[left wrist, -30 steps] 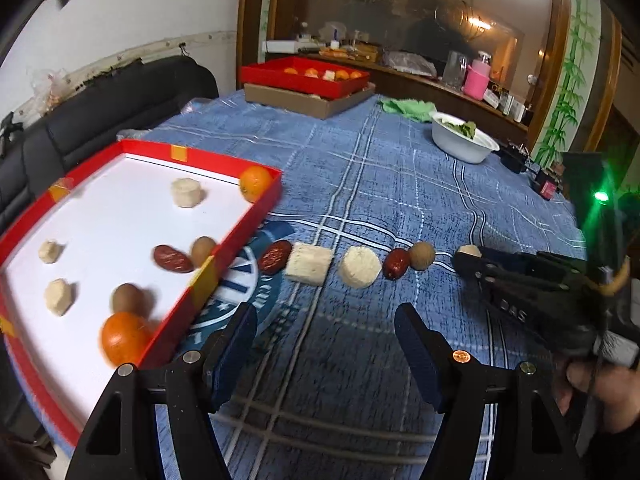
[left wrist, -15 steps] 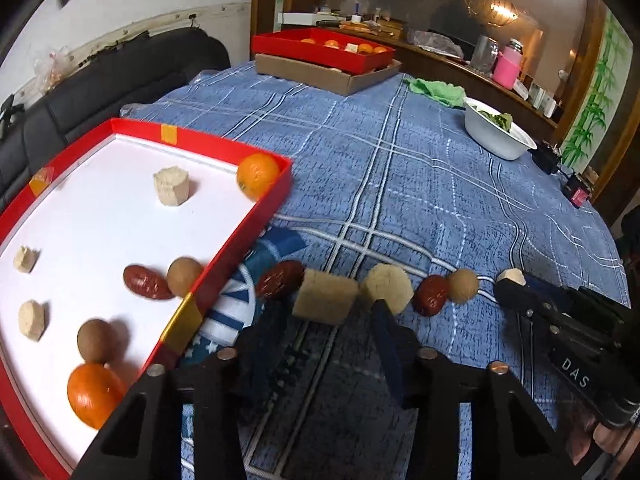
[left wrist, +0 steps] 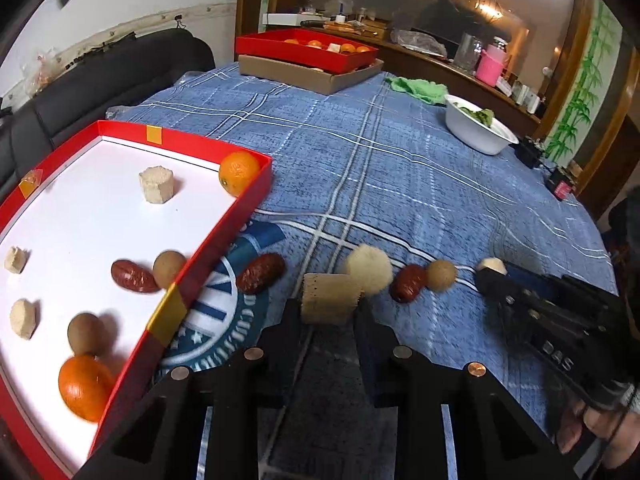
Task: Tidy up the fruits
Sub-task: 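Grasp a round pastry ball with the right tool while the left tool grasps a pastry cylinder, then lift both held pastries and carry them over the red box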
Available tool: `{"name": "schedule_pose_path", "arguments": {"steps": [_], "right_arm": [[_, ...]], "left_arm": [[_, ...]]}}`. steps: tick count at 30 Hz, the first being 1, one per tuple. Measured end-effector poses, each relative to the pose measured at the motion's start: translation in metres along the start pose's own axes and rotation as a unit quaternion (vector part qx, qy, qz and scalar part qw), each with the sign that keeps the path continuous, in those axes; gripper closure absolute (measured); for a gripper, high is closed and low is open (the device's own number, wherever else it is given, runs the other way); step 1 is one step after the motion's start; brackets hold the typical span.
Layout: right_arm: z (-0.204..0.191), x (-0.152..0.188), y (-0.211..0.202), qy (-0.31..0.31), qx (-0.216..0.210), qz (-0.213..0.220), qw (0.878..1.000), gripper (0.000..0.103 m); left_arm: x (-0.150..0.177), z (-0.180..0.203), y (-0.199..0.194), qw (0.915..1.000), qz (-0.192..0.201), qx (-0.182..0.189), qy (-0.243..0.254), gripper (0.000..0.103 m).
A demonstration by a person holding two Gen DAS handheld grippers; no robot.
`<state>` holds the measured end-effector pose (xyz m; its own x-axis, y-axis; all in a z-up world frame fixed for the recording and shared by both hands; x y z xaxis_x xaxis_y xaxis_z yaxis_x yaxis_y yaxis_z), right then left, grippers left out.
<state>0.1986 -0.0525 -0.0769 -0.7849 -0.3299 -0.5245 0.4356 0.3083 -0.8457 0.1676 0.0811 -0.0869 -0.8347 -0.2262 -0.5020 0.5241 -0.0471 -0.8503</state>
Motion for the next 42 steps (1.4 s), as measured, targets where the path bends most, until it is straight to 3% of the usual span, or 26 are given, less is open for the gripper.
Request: {"name": "schedule_pose_path", "arguments": {"steps": [16,42], "right_arm": [[-0.007,0.033,-0.049,-0.006,0.033,0.015,0.999,0.08],[-0.037,0.058,-0.084,-0.011,0.012,0.046,0.999,0.08]], "left_arm": [[0.04,0.013,-0.035,0.9986,0.018,0.049,0.008,0.077],[0.056,0.003,-0.06,0.9986,0.034,0.041,-0.006,0.077]]}}
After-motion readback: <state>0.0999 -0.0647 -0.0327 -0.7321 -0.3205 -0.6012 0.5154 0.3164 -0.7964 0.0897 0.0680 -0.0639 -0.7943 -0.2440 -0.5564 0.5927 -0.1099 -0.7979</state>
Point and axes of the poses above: each gripper's, at about its wrist camera, not at the fingertips, and y roughly the way its jaws point, z to its right, x to its underside, the point moved 5 cm from there along y, roughly the way its jaws point, and after that the axes turned 7 degrees about -z, right-handed, at the moved point
